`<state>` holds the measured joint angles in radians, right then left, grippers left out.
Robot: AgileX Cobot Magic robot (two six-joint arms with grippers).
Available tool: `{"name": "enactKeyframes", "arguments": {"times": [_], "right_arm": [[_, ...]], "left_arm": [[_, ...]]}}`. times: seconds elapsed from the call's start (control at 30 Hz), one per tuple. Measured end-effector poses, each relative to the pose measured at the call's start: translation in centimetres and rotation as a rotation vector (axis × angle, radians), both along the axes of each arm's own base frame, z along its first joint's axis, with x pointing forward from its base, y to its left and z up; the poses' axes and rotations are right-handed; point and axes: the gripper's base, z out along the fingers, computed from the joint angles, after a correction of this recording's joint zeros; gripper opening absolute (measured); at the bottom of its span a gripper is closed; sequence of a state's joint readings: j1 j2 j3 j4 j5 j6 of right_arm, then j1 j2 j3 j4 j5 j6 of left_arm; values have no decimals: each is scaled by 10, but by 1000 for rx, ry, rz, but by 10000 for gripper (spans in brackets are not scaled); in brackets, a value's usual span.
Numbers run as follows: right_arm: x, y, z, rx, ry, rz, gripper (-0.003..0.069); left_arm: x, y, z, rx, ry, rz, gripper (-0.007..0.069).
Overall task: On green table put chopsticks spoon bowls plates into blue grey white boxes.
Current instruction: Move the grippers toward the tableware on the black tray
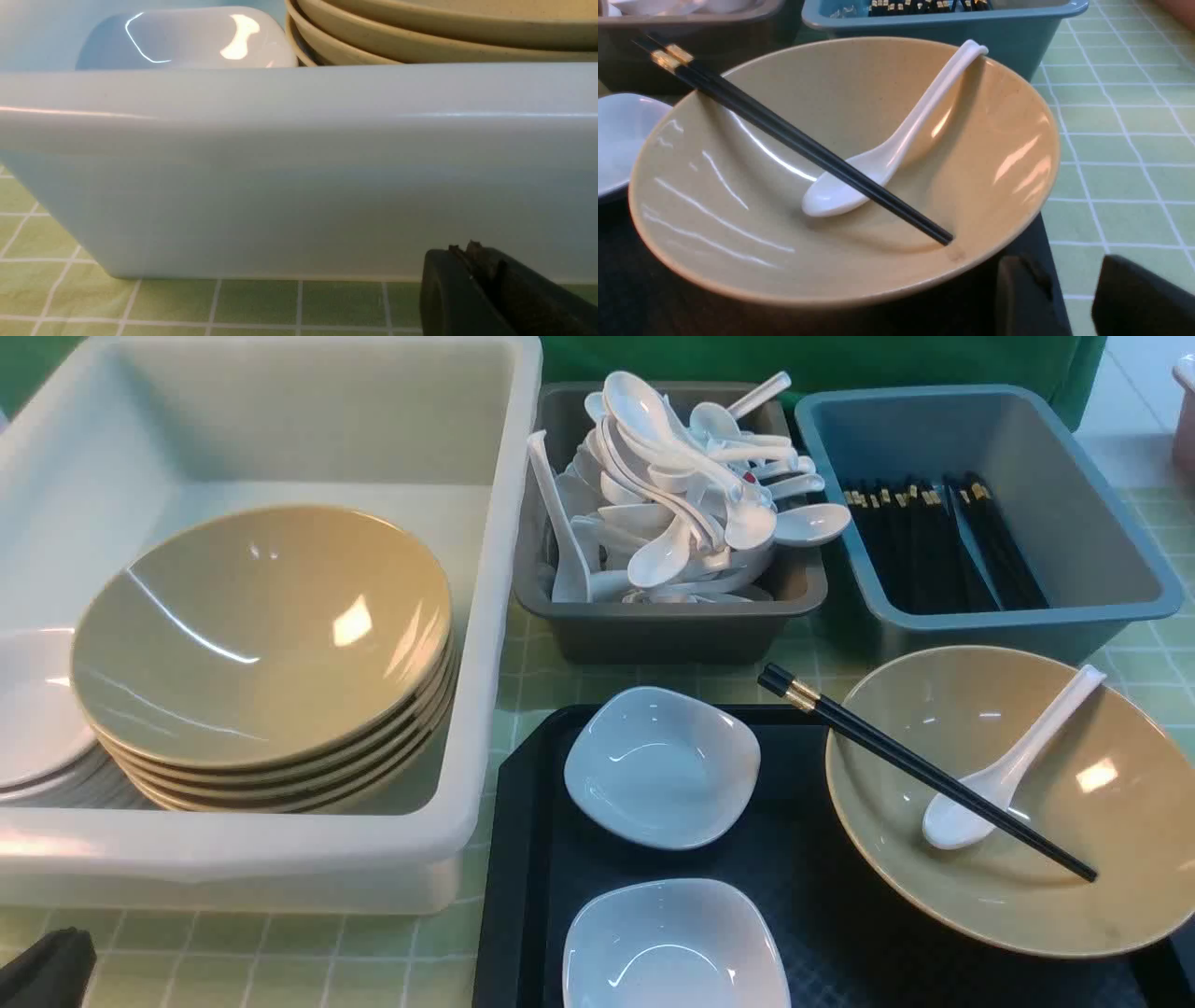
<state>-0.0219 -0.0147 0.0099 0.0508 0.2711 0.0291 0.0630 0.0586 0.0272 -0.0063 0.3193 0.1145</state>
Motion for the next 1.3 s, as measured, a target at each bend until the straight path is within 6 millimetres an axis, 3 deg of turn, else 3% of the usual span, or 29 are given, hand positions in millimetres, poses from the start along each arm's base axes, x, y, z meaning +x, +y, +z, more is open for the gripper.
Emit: {"name": "enactKeyframes", "arguments": {"times": [1.3], "right_arm": [[0, 0, 1, 4, -13, -2, 236]], "left_arm": [[0, 0, 1, 7, -6, 0, -1]]}}
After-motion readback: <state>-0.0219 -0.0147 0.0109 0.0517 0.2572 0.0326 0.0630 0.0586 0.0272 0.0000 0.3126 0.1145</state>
